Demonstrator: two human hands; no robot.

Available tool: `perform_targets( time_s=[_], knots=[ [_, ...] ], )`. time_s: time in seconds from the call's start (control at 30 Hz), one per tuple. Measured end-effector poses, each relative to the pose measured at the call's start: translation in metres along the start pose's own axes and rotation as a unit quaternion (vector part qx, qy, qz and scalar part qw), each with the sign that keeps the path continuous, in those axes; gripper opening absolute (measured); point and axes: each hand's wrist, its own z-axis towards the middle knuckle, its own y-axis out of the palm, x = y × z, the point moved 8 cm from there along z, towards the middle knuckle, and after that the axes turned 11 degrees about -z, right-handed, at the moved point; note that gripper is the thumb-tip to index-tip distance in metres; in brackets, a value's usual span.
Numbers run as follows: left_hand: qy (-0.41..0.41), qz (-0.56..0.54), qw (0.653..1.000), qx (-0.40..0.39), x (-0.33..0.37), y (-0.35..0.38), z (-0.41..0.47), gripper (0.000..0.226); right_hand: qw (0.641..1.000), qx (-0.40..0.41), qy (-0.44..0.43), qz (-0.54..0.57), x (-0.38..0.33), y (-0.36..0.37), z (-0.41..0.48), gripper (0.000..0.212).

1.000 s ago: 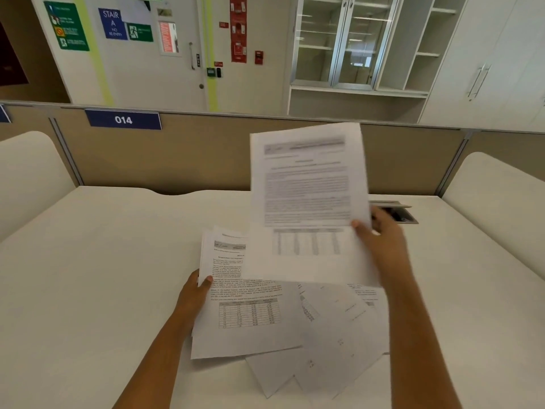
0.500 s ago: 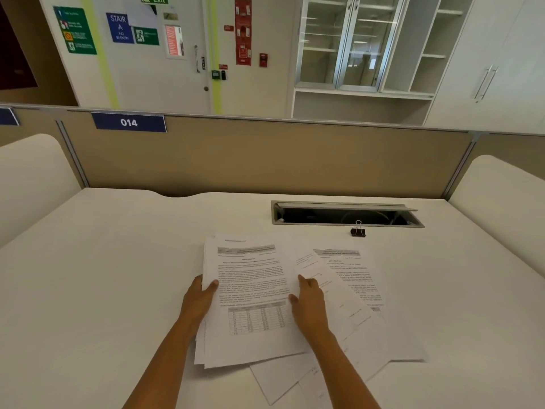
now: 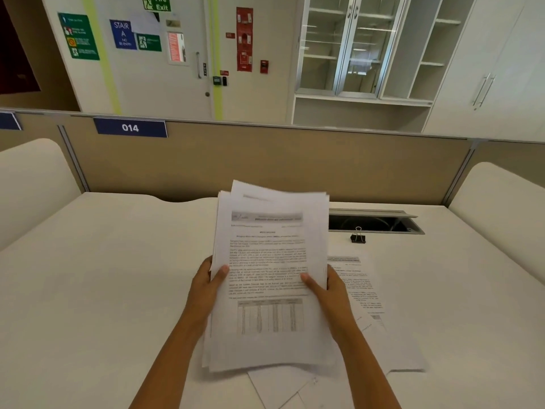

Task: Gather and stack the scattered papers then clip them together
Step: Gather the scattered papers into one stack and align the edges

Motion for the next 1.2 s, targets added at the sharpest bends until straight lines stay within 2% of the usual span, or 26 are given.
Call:
perform_targets(
  time_s=[0.1, 0.2, 0.27, 0.43, 0.5, 0.53, 0.63, 0.7, 0.77, 0.87, 1.03, 1.2],
  knots=[
    [0.053, -0.023, 0.998, 0.001, 0.029, 0.019, -0.002, 0.031, 0.995, 0.042, -0.063, 0.069, -0.036, -0.013, -0.003, 0.026],
    [0.078, -0.052, 0.996, -0.005, 0.050, 0.032, -0.004, 0.037, 0.989, 0.061, -0.099, 0.090, -0.055, -0.018, -0.004, 0.025],
    [0.085, -0.047, 0.995, -0.011, 0.058, 0.038, -0.005, 0.047, 0.989, 0.060, -0.103, 0.092, -0.059, -0.019, -0.005, 0.028],
    [0.084, -0.035, 0.996, -0.022, 0.066, 0.042, -0.008, 0.038, 0.991, 0.054, -0.092, 0.085, -0.059, -0.026, -0.008, 0.028],
    [0.092, -0.035, 0.995, -0.026, 0.076, 0.044, -0.010, 0.050, 0.989, 0.054, -0.107, 0.088, -0.070, -0.030, -0.011, 0.026],
    [0.099, -0.034, 0.994, -0.025, 0.082, 0.045, -0.011, 0.057, 0.987, 0.056, -0.118, 0.091, -0.078, -0.033, -0.013, 0.031],
    [0.137, -0.043, 0.989, -0.032, 0.107, 0.050, -0.016, 0.075, 0.979, 0.079, -0.154, 0.106, -0.108, -0.044, -0.022, 0.064],
    [0.164, -0.052, 0.984, -0.040, 0.126, 0.054, -0.019, 0.079, 0.970, 0.102, -0.188, 0.113, -0.131, -0.052, -0.028, 0.062],
    [0.169, -0.064, 0.983, -0.042, 0.138, 0.058, -0.020, 0.069, 0.962, 0.130, -0.209, 0.122, -0.150, -0.058, -0.034, 0.047],
    [0.170, -0.055, 0.984, -0.028, 0.148, 0.061, -0.020, 0.050, 0.957, 0.163, -0.203, 0.124, -0.163, -0.064, -0.035, 0.035],
    [0.188, -0.015, 0.982, -0.028, 0.151, 0.062, -0.020, 0.042, 0.959, 0.174, -0.195, 0.110, -0.165, -0.062, -0.031, 0.021],
    [0.207, -0.014, 0.977, -0.039, 0.153, 0.063, -0.018, 0.038, 0.956, 0.167, -0.210, 0.116, -0.165, -0.063, -0.030, 0.019]
  ],
)
